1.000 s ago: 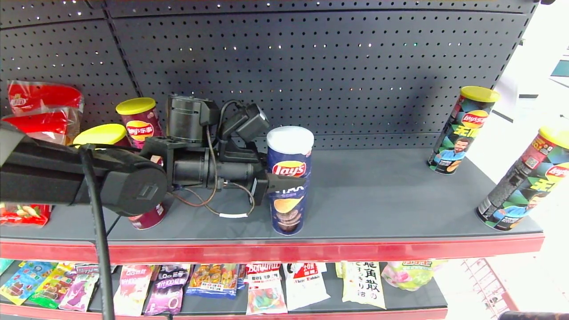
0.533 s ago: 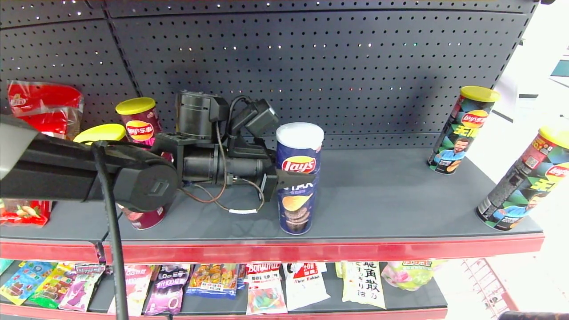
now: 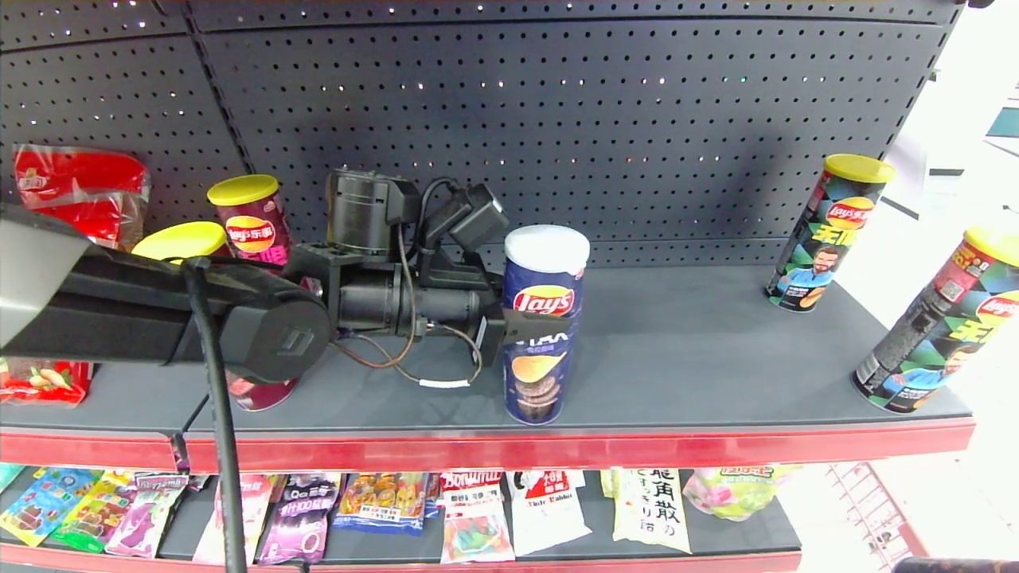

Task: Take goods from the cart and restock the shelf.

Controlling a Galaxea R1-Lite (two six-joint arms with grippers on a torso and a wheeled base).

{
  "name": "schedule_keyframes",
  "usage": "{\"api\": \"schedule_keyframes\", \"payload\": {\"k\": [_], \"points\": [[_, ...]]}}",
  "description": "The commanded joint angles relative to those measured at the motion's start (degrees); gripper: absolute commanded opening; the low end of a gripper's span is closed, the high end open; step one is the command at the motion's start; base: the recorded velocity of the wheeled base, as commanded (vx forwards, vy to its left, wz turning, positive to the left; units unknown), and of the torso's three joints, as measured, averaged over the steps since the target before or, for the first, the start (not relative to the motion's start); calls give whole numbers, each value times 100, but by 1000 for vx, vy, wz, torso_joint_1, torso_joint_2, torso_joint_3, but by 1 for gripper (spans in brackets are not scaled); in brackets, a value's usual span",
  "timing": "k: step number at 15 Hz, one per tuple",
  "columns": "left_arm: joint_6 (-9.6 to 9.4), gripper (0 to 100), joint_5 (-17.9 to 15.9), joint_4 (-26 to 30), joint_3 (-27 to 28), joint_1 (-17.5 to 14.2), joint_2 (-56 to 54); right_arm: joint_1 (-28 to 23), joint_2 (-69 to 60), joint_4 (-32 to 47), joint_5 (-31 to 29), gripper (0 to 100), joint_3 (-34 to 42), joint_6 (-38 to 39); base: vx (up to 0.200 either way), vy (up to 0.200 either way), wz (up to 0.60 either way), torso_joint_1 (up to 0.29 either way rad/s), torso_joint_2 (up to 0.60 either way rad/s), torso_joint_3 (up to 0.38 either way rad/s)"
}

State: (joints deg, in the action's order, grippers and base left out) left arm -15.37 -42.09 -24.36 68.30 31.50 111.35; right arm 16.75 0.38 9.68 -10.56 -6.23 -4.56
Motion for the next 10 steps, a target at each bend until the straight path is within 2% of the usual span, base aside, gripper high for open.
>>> {"api": "schedule_keyframes", "payload": {"k": [1,10], "points": [[8,0,8,10,-19,23,18,4,-3,-1,1,0,-1,-1,0,0,0,0,0,0],[34,0,43,10,-36,32,-96,4,-3,-1,1,0,-1,-10,0,0,0,0,0,0]]}}
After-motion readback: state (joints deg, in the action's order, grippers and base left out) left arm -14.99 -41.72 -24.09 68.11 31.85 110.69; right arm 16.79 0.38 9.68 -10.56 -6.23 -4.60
